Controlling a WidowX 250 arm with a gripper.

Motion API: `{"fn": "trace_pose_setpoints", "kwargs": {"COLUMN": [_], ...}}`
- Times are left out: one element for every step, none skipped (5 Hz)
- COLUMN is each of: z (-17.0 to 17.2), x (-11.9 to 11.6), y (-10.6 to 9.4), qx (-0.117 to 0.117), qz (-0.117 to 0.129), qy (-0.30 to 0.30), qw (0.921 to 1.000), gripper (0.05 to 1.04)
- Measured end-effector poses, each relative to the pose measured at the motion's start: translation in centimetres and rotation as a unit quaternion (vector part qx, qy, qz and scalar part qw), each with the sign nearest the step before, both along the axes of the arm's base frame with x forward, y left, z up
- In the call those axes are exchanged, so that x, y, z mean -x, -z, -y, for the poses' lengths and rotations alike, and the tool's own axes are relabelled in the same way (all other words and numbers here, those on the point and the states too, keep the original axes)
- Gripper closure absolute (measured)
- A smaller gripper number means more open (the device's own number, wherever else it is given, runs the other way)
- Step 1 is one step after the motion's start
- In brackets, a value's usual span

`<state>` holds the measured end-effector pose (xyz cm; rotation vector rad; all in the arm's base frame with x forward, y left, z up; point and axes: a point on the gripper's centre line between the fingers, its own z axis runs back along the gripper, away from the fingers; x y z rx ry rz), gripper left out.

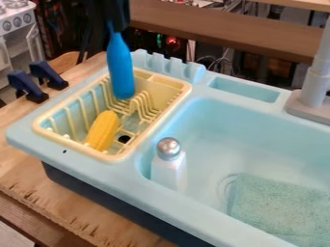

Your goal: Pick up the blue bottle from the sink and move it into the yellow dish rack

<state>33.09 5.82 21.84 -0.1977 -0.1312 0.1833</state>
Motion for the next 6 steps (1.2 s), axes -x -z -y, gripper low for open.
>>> {"fn": "trace_pose_setpoints", "kwargs": {"z": [0.0,0.1,0.5,0.8,1.3,3.9], "x": [-0.2,-0.2,-0.2,0.3,1.4,2.5], "y": [0.7,0.8,0.8,-0.4,-3.6,-7.4], "qx": [0.010,0.011,0.010,0.005,-0.049,-0.119], "qz": [-0.012,-0.015,-0.014,-0.005,0.004,-0.002], "qy": [-0.001,0.001,0.006,0.008,0.002,0.022], "qw": [0.9999,0.9998,0.9998,0.9999,0.9988,0.9926], "gripper": [0.666,0.382,0.088,0.075,0.079,0.081]}}
